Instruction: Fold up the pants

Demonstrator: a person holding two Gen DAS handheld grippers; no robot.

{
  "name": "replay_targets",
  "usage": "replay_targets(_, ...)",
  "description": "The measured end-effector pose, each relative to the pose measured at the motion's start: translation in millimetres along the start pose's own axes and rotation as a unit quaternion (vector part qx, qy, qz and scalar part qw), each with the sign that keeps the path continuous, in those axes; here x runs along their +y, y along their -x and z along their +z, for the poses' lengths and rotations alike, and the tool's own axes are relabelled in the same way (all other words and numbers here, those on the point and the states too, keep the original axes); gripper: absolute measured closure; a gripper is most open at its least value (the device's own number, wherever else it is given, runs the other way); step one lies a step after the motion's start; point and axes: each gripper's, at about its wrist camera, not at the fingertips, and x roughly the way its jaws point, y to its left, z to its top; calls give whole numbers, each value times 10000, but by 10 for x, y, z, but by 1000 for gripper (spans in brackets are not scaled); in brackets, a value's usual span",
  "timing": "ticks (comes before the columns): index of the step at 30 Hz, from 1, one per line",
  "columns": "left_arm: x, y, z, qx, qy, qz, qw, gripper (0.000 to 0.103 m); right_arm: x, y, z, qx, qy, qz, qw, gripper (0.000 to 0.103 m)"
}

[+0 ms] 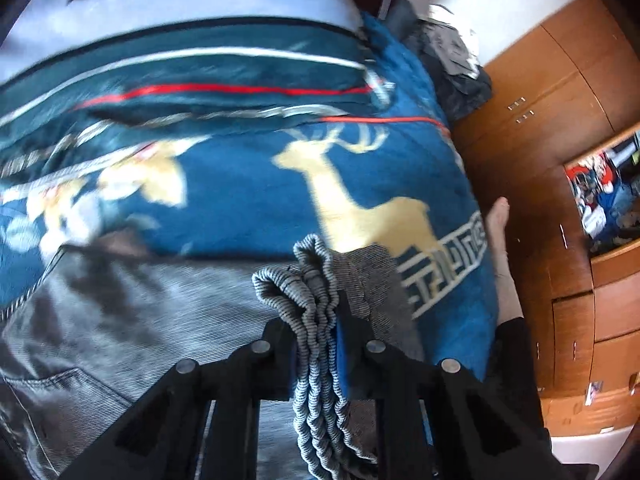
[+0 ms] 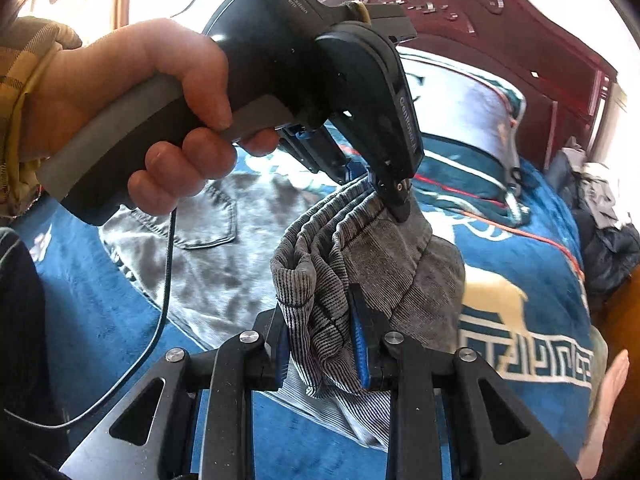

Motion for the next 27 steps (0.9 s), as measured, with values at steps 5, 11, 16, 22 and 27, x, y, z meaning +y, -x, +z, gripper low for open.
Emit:
replay_targets(5, 389, -116, -92, -24, 336, -26, 9994, 87, 236, -264, 25, 227, 257, 118, 9993, 79)
replay_targets(11, 718, -328, -216, 0, 665, 54, 9978, 73, 425, -588, -53, 587, 523, 259, 9966, 67)
replay_targets(16, 904, -296, -284, -136, 1137, -381, 9927, 63, 438, -641, -143, 783, 356, 643, 9942, 49)
replay_targets(22, 881, 239, -421, -756, 1046, -213, 9914, 49, 14, -146, -98, 466, -761, 1276, 9878, 48)
replay_targets(27, 693, 344, -647, -753, 784, -403, 9933, 49, -545, 166, -175, 229, -1787, 815, 9803, 48)
